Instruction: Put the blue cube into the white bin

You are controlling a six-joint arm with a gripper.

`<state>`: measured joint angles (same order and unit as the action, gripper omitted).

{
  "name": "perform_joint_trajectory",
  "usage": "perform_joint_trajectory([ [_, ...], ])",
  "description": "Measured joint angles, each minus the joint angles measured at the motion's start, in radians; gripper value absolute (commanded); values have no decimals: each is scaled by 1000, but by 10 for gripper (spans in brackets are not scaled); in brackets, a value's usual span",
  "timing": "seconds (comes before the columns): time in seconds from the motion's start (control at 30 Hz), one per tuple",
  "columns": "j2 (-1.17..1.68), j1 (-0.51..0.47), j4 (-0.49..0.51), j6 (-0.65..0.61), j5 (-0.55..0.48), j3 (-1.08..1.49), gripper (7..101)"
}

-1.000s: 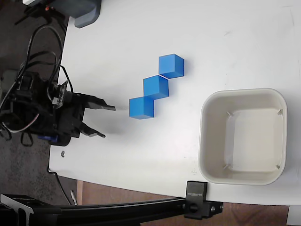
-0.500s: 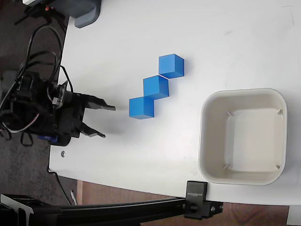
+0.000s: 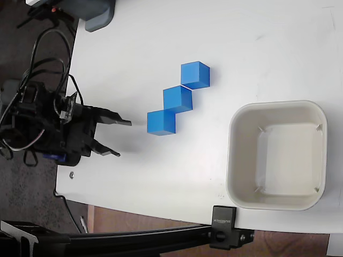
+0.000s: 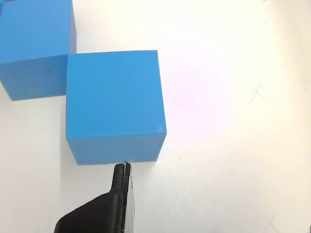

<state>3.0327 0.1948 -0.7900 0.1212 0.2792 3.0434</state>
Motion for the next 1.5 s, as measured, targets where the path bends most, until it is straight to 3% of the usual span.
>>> perform_joint_trajectory([
  [0.33,0,-44,-17,-26,-51,-48,1003],
  [0.5,0,-186,-106,-66,-150,-206,1003],
  [0.63,-67,-267,-114,-83,-247,-296,1003],
  [0.93,-215,-229,-97,-77,-305,-382,1000],
  [1.2,-298,-331,-80,-112,-456,-393,1000],
  [1.43,-552,-298,-86,-118,-459,-505,1000],
  [1.5,-584,-255,-75,-97,-414,-506,1000],
])
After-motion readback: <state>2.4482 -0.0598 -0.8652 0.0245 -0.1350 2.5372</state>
